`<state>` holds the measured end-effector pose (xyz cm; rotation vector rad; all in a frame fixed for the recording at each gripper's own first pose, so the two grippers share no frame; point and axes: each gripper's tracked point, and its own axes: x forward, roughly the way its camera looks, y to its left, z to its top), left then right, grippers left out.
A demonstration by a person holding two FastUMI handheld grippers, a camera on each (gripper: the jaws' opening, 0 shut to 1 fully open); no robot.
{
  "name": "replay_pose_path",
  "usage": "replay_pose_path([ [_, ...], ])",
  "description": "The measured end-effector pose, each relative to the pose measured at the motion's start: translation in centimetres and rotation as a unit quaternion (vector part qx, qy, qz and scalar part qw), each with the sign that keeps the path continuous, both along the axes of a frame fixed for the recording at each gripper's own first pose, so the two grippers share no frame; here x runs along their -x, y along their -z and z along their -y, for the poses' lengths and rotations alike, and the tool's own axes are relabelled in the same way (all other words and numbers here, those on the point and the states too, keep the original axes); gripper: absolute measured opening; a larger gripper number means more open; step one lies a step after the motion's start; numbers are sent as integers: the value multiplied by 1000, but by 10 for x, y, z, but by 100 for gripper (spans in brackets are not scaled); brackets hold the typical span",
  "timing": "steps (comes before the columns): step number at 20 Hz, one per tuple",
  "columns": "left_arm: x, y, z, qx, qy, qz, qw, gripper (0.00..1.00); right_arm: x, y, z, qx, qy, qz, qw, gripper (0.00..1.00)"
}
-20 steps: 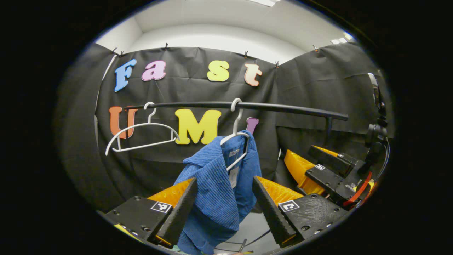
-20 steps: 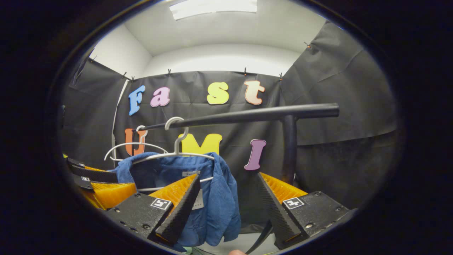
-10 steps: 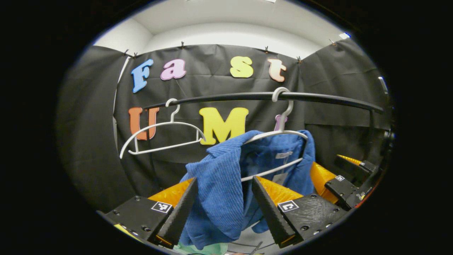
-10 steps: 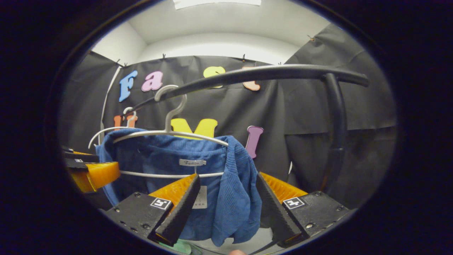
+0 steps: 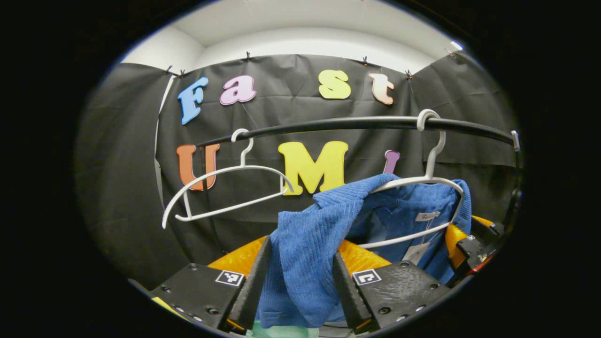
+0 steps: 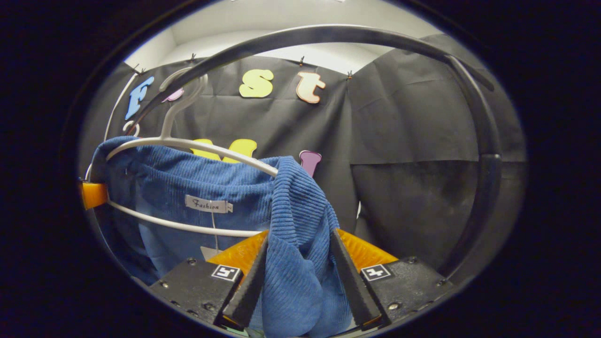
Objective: Grasp the clothes on the hanger with both hands and then place them into the laundry hamper below.
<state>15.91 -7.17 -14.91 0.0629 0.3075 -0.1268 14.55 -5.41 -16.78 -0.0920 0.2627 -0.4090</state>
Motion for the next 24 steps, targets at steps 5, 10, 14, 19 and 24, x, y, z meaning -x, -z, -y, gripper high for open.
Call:
replay_pose_path([
  [5,-11,-8,-2,-7,28,12,1000,22,-5,7,7,-11,4,-7,1000,41],
  [10,-15,-18,-12,0,82,0,997,22,7,-13,23,-4,31,3,999,12],
  [14,-14,-26,-13,16,126,-14,992,7,9,-25,41,3,63,5,998,11],
  [19,-22,-48,-19,34,160,-7,986,2,11,-25,48,-11,67,12,998,10],
  [24,-36,-62,-24,87,214,-43,972,7,6,-30,50,-16,66,13,998,7],
])
